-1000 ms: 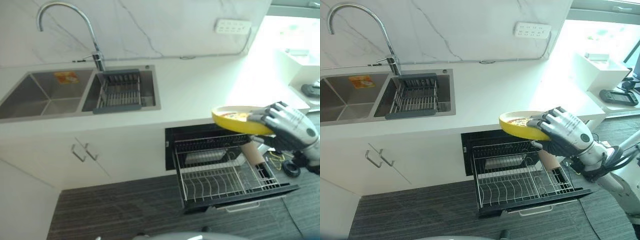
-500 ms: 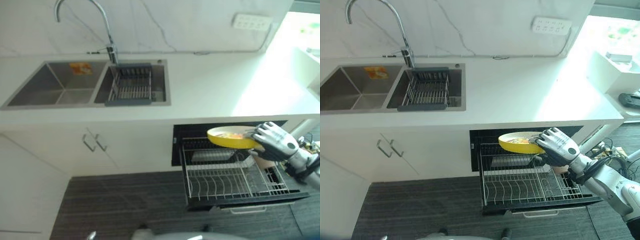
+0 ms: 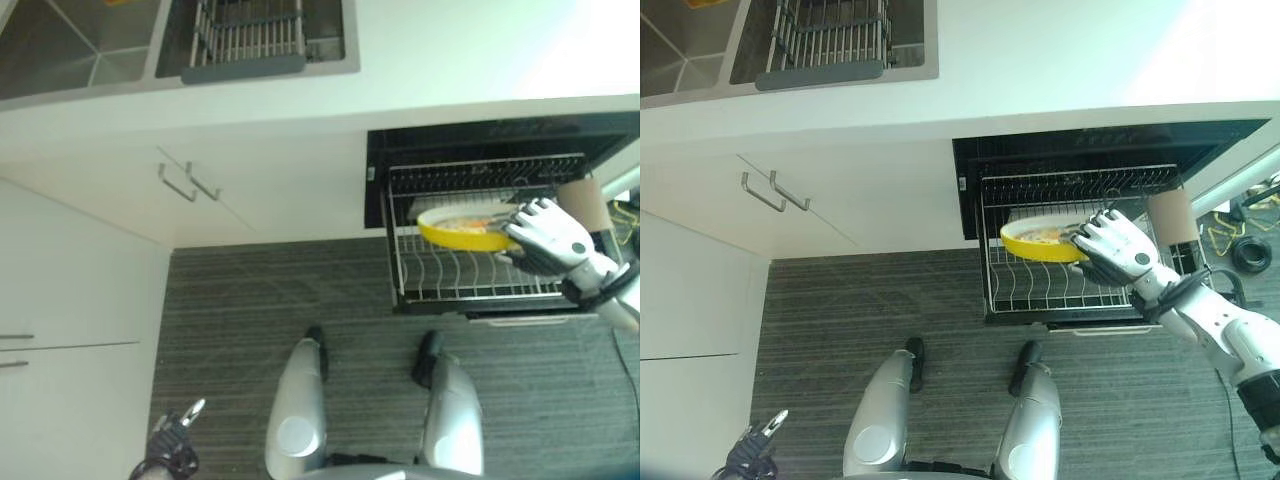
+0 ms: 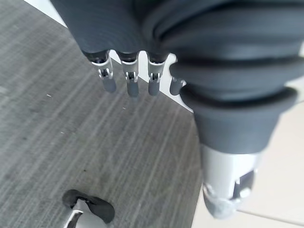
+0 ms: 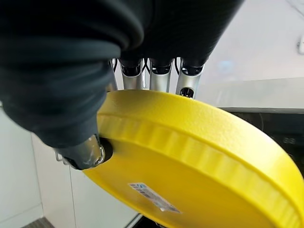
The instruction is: Place the dishes in the dishwasher.
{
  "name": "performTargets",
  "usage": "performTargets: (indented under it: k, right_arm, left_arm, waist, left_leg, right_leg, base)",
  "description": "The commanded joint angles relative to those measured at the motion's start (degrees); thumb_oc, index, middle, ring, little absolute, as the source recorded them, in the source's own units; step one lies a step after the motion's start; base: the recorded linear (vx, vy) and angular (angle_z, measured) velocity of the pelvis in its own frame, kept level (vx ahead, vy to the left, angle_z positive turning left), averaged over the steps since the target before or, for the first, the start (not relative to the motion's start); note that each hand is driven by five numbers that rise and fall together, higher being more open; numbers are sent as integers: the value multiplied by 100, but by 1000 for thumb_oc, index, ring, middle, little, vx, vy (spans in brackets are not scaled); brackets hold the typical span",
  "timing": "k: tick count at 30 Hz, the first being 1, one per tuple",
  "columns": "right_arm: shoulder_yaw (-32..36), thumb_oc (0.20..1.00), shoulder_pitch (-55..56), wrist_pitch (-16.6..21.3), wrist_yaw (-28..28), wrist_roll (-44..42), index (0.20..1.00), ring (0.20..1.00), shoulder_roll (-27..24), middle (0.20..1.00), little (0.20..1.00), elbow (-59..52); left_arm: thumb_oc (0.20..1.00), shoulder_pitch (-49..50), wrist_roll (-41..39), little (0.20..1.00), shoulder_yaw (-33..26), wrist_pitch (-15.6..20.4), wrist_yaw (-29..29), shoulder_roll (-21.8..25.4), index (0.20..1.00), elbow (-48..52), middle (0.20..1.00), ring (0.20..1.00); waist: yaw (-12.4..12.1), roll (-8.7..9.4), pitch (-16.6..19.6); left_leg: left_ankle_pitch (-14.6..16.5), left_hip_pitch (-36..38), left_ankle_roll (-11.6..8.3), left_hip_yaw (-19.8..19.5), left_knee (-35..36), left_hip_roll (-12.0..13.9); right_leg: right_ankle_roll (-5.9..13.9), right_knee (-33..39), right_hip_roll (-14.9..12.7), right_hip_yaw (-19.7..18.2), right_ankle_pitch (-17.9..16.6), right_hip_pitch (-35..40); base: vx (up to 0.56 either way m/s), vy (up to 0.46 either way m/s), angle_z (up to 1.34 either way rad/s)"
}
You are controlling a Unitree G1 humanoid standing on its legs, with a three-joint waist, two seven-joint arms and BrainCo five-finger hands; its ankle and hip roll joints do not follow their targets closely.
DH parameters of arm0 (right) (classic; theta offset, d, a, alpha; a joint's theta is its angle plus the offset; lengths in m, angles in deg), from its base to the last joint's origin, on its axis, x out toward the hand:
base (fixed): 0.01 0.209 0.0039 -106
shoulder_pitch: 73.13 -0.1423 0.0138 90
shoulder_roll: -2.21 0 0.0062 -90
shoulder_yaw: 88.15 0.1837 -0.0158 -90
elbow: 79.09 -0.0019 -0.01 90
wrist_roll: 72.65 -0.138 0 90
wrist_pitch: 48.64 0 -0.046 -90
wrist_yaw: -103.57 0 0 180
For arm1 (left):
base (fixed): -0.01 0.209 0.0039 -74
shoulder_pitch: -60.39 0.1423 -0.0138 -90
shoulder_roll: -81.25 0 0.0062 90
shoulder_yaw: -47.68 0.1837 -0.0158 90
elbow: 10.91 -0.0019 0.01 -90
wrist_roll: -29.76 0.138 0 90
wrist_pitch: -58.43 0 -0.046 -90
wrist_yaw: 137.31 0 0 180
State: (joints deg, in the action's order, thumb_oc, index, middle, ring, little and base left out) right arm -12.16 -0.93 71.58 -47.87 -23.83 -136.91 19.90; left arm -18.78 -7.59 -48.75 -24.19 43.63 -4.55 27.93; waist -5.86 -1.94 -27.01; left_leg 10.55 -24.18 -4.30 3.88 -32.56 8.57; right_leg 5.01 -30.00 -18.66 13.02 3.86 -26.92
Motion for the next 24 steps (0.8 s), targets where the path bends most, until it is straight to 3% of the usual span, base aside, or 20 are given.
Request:
performTargets:
  k: [1, 10, 13, 16, 24]
  right_arm:
    - [-53, 200, -429, -254, 298, -653, 200, 200, -49, 200, 200, 104]
    - [-413, 200, -1364, -700, 177, -1093, 200, 200, 101, 200, 200, 1007]
    - [-585, 200, -1682, -854, 128, -965, 200, 200, 171, 200, 200, 1321]
    - [-877, 200, -1984, -1035, 118, -1117, 200, 200, 129, 200, 200, 1730]
    - [-1711, 200, -3067, -1462, -20, -1379, 200, 200, 316, 200, 200, 2790]
  left_arm:
    - [1000, 150, -259, 1000, 198, 191, 19, 358, 1000, -77, 1000, 1000]
    - [1000, 176, -265, 1000, 389, 152, 190, 432, 1000, 107, 1000, 1000]
    - [1000, 177, -186, 1000, 491, 324, 287, 494, 1000, 185, 1000, 1000]
    - [1000, 144, -331, 1000, 460, 170, 140, 624, 1000, 339, 1000, 1000]
    - [1000, 110, -195, 1000, 582, 278, 456, 708, 1000, 247, 1000, 1000]
  waist:
    - [-152, 227, 483]
    - [-213, 46, 400]
    - [-238, -23, 403]
    - [-321, -68, 408]
    - [-510, -176, 350]
  left_leg:
    - [140, 11, -19, -392, -179, 198]
    - [493, -879, 37, -387, -1134, 163]
    - [557, -1149, 49, -434, -1362, 171]
    - [794, -1274, 27, -510, -1641, 197]
    - [733, -1543, 69, -579, -1679, 85]
  right_leg:
    - [262, -306, -169, -133, 442, 364]
    - [205, -1391, -365, -404, 781, -668]
    - [169, -1691, -368, -537, 879, -999]
    - [216, -2015, -433, -587, 1111, -1161]
    - [159, -2105, -376, -604, 1056, -1487]
  base:
    - [-74, 36, 8]
    - [-24, 17, 0]
    - [-11, 6, 0]
    - [99, -25, -1]
    - [-4, -32, 5]
